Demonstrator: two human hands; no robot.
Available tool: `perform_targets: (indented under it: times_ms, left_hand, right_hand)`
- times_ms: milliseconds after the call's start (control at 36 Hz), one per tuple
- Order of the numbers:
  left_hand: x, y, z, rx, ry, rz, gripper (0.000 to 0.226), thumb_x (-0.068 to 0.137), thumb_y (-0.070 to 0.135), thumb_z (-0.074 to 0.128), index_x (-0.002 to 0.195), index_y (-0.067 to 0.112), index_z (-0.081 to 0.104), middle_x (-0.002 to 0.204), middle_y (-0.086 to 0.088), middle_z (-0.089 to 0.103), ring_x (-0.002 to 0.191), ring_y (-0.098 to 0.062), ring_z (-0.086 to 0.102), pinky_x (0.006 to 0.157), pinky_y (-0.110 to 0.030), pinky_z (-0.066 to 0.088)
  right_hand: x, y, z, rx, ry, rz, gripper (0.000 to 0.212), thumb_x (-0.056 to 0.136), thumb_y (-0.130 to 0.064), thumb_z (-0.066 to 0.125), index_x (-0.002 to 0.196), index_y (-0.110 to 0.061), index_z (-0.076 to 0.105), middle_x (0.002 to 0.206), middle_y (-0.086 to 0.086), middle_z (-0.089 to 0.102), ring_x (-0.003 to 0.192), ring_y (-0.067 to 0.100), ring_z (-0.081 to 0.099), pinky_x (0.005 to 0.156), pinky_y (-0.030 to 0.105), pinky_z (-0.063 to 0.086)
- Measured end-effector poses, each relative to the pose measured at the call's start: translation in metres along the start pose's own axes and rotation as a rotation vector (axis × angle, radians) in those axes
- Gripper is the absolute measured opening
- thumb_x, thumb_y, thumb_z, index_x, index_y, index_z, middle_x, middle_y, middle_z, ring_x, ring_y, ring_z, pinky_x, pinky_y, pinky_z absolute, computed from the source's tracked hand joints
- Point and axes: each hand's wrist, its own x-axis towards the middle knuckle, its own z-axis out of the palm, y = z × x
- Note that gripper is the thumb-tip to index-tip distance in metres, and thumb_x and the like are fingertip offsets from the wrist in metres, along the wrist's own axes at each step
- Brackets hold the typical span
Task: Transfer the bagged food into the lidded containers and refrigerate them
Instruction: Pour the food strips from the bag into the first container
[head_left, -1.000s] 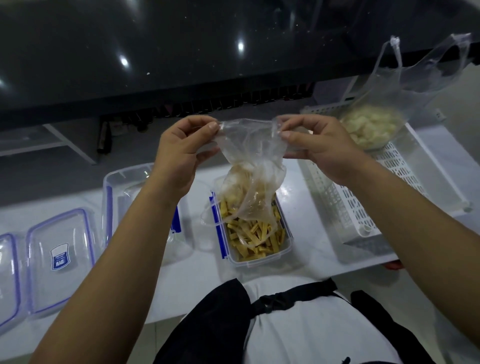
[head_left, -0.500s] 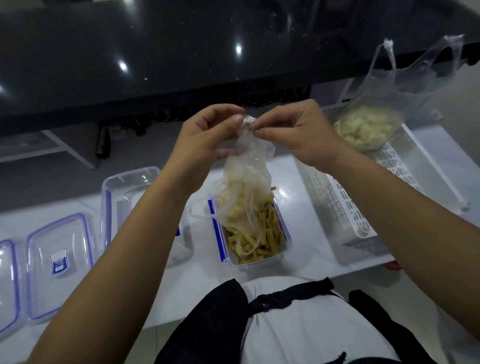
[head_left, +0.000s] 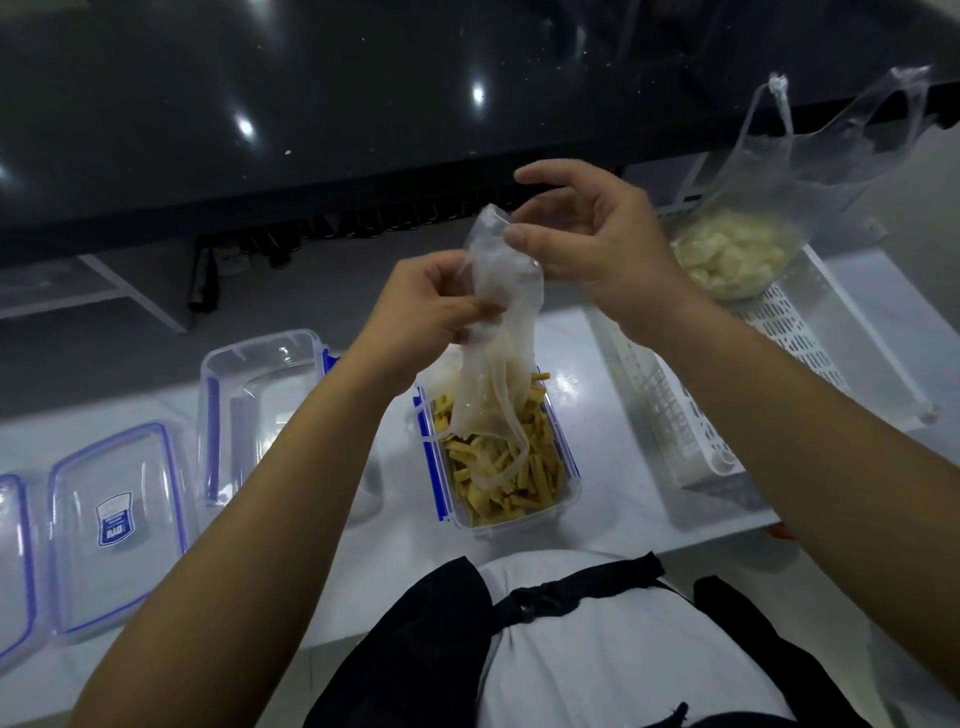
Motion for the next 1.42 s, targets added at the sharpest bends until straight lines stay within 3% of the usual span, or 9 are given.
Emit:
perform_targets:
  times_ms: [111,194,278,389,583,778,1028,1250,1417]
  left_hand:
    - [0.003,0.001,-0.006,-0.117,0.08,-0.038,0.025,0.083,-0.004,0.074,0.107,0.003,0.071,0.1,-0.019,0.074,0.083,-0.024,0.074,0.071,-0.039,0.062]
    - [0.003,0.002,-0.009,-0.163,0.077,-0.049,0.02,0.083,-0.004,0.073,0.1,0.006,0.072,0.093,-0.014,0.075,0.084,-0.025,0.074,0.071,-0.038,0.062]
    - [0.003,0.005,-0.008,-0.181,0.054,-0.041,0.016,0.084,-0.002,0.072,0.096,0.009,0.071,0.087,-0.005,0.076,0.084,-0.023,0.075,0.068,-0.032,0.06]
    - [0.003,0.012,-0.005,-0.216,0.05,-0.019,0.015,0.084,-0.001,0.072,0.095,0.008,0.069,0.089,-0.007,0.075,0.086,-0.024,0.074,0.071,-0.034,0.06]
    - [0.003,0.023,-0.011,-0.237,0.07,0.063,0.02,0.088,0.003,0.07,0.108,0.004,0.067,0.095,-0.004,0.074,0.091,-0.022,0.074,0.073,-0.031,0.059]
    - [0.005,0.02,-0.012,-0.175,0.021,0.01,0.029,0.091,0.006,0.068,0.12,0.006,0.066,0.106,-0.006,0.075,0.1,-0.021,0.073,0.082,-0.036,0.061]
    - [-0.001,0.017,-0.013,-0.221,0.041,0.018,0.029,0.091,0.013,0.07,0.12,0.016,0.067,0.108,0.002,0.076,0.105,-0.018,0.072,0.087,-0.032,0.059]
    - [-0.005,0.017,-0.023,-0.224,0.104,0.004,0.028,0.099,0.024,0.061,0.126,0.015,0.066,0.119,-0.011,0.072,0.112,-0.026,0.069,0.099,-0.039,0.056]
    - [-0.01,-0.003,-0.024,-0.22,0.107,-0.049,0.025,0.099,0.025,0.062,0.123,0.019,0.068,0.113,-0.004,0.075,0.107,-0.021,0.071,0.093,-0.033,0.057]
  right_hand:
    - [-0.013,0.019,-0.014,0.045,-0.071,0.222,0.066,0.074,-0.037,0.082,0.134,-0.028,0.057,0.129,0.003,0.06,0.118,0.023,0.062,0.096,0.051,0.055]
    - [-0.027,0.035,-0.01,-0.014,-0.186,0.321,0.073,0.067,-0.037,0.08,0.135,-0.021,0.058,0.128,0.001,0.065,0.115,0.017,0.065,0.098,0.043,0.054]
    - [-0.034,0.045,0.001,0.019,-0.175,0.353,0.054,0.071,-0.025,0.083,0.122,-0.015,0.067,0.116,-0.001,0.073,0.106,0.015,0.07,0.091,0.034,0.056]
    - [-0.031,0.05,0.011,0.072,-0.032,0.341,0.022,0.081,-0.01,0.08,0.102,-0.01,0.074,0.101,0.007,0.076,0.103,0.031,0.07,0.095,0.053,0.054]
    - [-0.023,0.045,0.01,0.195,-0.026,0.267,0.009,0.085,-0.003,0.074,0.094,-0.006,0.075,0.088,0.006,0.077,0.086,0.023,0.075,0.075,0.045,0.063]
    - [-0.023,0.056,0.01,0.209,-0.051,0.321,0.007,0.087,-0.005,0.073,0.093,-0.007,0.076,0.09,0.012,0.076,0.084,0.028,0.074,0.077,0.056,0.061]
    - [-0.02,0.045,0.005,0.263,-0.013,0.295,0.01,0.09,-0.003,0.068,0.089,-0.01,0.075,0.087,0.011,0.076,0.085,0.027,0.073,0.073,0.049,0.063]
    - [-0.009,0.037,-0.012,0.419,0.071,0.37,0.007,0.089,-0.003,0.069,0.092,-0.007,0.074,0.088,0.013,0.076,0.081,0.03,0.075,0.063,0.042,0.061]
    - [-0.014,0.043,-0.019,0.472,0.08,0.439,0.008,0.089,-0.003,0.068,0.089,-0.01,0.073,0.084,0.008,0.074,0.077,0.025,0.073,0.065,0.042,0.06]
